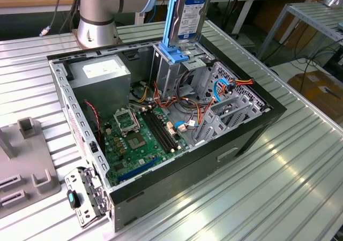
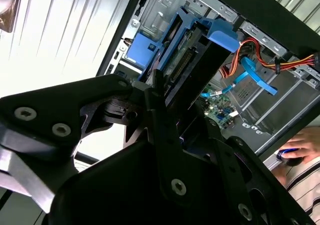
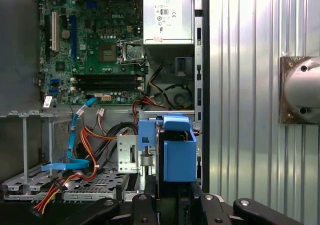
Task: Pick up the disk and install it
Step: 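Pick up the disk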
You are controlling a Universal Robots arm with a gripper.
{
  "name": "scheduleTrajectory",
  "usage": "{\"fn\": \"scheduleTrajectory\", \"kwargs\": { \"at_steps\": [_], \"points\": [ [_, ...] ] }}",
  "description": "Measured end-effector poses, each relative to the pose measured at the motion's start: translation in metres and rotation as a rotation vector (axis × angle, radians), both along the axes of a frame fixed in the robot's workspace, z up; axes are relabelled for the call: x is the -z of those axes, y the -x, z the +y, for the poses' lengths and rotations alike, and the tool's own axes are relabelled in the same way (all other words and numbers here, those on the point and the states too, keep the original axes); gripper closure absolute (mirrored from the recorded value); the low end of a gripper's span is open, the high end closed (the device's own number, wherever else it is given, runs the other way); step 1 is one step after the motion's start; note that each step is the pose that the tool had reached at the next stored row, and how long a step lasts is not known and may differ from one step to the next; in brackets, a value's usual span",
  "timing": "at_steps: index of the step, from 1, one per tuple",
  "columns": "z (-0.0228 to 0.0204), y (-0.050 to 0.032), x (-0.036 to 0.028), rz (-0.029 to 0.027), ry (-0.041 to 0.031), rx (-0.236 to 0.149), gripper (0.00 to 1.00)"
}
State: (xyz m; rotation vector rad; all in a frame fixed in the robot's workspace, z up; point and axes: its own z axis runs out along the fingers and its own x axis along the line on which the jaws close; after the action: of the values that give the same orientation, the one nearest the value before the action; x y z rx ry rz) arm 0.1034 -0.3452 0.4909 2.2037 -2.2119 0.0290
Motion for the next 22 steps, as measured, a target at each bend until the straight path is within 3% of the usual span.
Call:
{"fn": "scheduleTrajectory", "kwargs": {
  "at_steps": [22],
  "points": [
    [-0.0068, 0.0000, 0.0000, 0.0000, 0.0000, 0.000, 0.65]
  ]
}}
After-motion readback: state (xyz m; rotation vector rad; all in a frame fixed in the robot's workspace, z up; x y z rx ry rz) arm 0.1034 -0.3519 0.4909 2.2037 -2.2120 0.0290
